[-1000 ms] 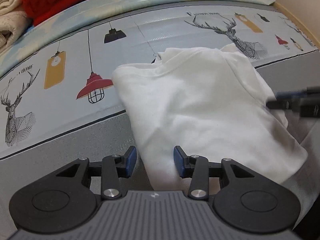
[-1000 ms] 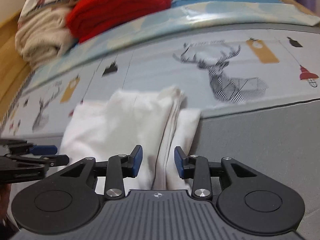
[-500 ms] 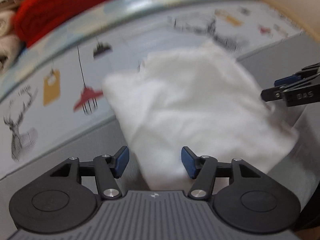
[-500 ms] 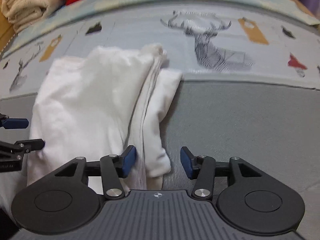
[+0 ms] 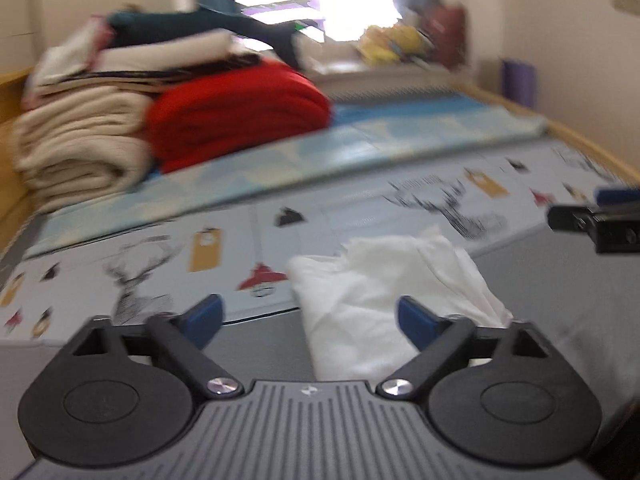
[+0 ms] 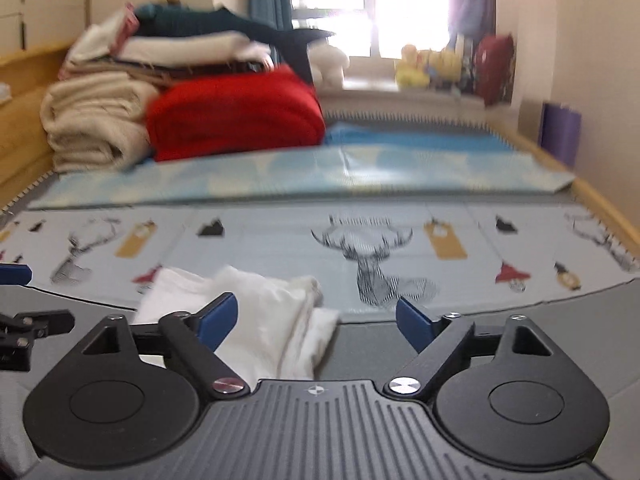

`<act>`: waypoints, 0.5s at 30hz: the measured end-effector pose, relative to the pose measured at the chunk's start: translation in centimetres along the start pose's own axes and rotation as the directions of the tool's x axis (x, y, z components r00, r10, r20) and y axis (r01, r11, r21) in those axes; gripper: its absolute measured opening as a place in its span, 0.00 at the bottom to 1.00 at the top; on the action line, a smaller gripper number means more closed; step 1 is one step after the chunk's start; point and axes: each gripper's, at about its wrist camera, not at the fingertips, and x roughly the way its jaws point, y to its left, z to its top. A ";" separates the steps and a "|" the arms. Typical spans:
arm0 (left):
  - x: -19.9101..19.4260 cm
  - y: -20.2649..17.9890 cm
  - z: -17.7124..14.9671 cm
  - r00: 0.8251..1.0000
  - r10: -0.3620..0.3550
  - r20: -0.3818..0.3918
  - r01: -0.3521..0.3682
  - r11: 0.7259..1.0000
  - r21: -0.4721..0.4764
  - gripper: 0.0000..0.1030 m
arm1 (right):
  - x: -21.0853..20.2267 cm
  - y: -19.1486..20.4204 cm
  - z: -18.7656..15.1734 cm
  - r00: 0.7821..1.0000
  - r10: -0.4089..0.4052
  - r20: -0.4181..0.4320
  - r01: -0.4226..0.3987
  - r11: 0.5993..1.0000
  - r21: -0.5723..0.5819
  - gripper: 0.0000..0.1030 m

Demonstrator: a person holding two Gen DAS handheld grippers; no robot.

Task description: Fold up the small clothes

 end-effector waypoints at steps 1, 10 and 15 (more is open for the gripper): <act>-1.1 -0.2 -0.7 1.000 0.012 0.014 -0.011 1.000 -0.024 1.00 | -0.9 0.1 -0.3 1.000 0.004 0.019 -0.004 1.000 0.009 0.87; -2.5 -1.8 -6.6 0.983 -0.091 -0.158 0.080 0.994 -0.071 1.00 | -4.0 2.6 -5.0 0.999 0.012 -0.048 -0.008 0.997 0.081 0.91; -0.7 -1.3 -6.6 0.984 -0.022 -0.179 0.005 0.996 -0.091 1.00 | -3.9 4.9 -5.8 0.998 0.000 -0.057 -0.003 0.999 -0.053 0.91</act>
